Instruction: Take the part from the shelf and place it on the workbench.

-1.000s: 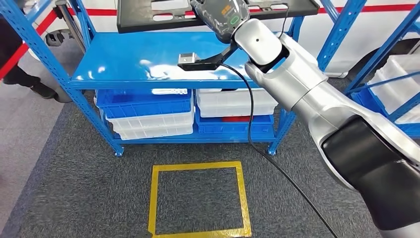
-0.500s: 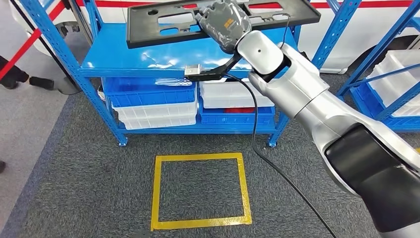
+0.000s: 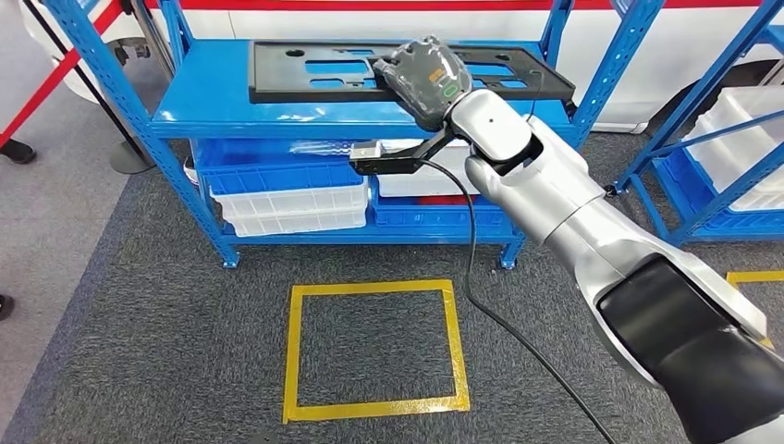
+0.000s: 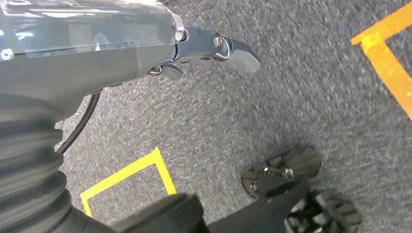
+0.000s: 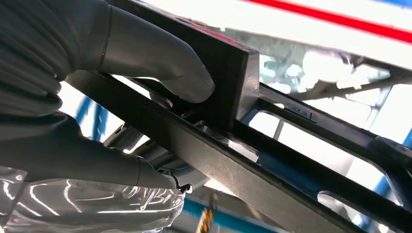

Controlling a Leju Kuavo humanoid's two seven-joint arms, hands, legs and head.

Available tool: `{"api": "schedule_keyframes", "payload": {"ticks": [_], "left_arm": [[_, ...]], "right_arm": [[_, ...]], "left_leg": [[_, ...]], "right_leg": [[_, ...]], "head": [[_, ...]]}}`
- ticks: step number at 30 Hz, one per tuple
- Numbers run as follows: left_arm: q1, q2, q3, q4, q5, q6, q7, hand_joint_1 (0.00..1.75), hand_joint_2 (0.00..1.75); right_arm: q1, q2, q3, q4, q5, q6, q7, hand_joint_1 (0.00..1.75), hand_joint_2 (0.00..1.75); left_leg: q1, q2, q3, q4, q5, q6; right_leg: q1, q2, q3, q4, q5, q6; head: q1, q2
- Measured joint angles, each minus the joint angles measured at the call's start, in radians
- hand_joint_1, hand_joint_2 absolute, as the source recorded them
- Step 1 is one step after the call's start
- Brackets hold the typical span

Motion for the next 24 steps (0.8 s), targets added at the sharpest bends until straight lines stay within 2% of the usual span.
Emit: {"api": "schedule_keyframes", "payload": {"ticks": [6, 11, 24], "left_arm": [[0.003, 0.001, 0.001, 0.0, -0.003, 0.004, -0.005, 0.0, 1.75], [0.003, 0.002, 0.001, 0.0, -0.003, 0.004, -0.005, 0.0, 1.75], [0.011, 0.002, 0.013, 0.0, 0.004, 0.015, -0.021, 0.0, 1.75]], "right_arm": [[0.042, 0.0, -0.02, 0.018, 0.006, -0.026, -0.01, 1.75, 1.75], [0.052, 0.002, -0.021, 0.024, 0.026, -0.032, -0.007, 1.75, 1.75], [0.055, 0.01, -0.025, 0.047, 0.028, -0.02, -0.024, 1.75, 1.75]], "left_leg": [[0.001, 0.002, -0.002, -0.008, 0.009, -0.012], [0.001, 0.002, -0.005, -0.01, 0.016, -0.016], [0.0, 0.002, -0.011, -0.007, 0.022, -0.014]], "right_leg": [[0.001, 0.003, -0.008, 0.002, 0.006, -0.009], [0.001, 0.002, -0.012, 0.003, 0.01, -0.015], [-0.001, 0.002, -0.017, 0.003, 0.018, -0.011]], "head": [[0.0, 0.0], [0.0, 0.0], [0.0, 0.0]]}}
